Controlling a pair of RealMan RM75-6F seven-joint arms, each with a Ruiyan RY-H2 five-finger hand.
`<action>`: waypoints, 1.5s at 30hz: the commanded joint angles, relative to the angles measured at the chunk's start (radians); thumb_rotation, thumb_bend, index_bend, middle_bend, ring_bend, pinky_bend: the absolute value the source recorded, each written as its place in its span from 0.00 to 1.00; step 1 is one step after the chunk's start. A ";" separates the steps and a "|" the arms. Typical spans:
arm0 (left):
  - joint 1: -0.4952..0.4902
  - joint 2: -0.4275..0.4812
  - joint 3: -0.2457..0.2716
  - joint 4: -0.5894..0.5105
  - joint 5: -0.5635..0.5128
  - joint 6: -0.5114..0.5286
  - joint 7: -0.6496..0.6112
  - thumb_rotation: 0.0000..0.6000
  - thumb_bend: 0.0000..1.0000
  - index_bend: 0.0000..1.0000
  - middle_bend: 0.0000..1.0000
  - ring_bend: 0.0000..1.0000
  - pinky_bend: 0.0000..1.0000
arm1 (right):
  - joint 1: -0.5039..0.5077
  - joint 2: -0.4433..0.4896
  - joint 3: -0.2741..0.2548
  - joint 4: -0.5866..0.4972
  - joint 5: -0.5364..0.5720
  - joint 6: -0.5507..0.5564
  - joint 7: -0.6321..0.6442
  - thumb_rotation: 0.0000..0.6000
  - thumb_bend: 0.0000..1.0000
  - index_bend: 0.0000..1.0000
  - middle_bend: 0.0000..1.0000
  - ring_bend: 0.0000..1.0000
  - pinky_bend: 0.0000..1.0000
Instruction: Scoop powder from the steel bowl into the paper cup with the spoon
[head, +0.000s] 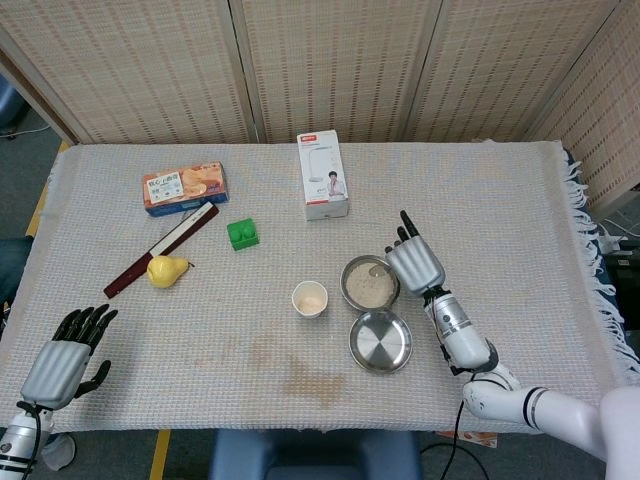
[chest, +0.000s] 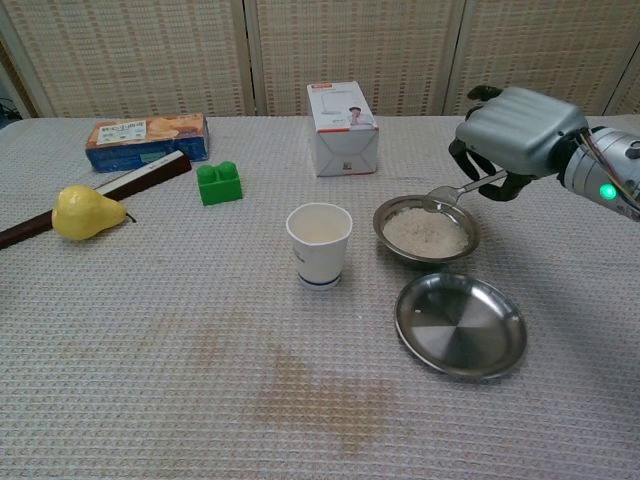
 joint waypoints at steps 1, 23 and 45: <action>-0.001 -0.001 0.001 0.001 0.000 -0.002 0.000 1.00 0.42 0.00 0.00 0.00 0.07 | 0.031 -0.016 -0.028 0.010 0.018 -0.018 -0.087 1.00 0.35 0.93 0.58 0.22 0.02; 0.002 0.006 0.002 -0.001 0.006 0.011 -0.016 1.00 0.42 0.00 0.00 0.00 0.07 | 0.071 -0.065 -0.079 0.004 0.077 -0.022 -0.166 1.00 0.35 0.93 0.59 0.24 0.02; 0.000 0.004 0.004 -0.003 0.008 0.007 -0.020 1.00 0.42 0.00 0.00 0.00 0.07 | 0.073 0.000 -0.011 -0.112 0.337 -0.102 0.057 1.00 0.35 0.94 0.59 0.24 0.02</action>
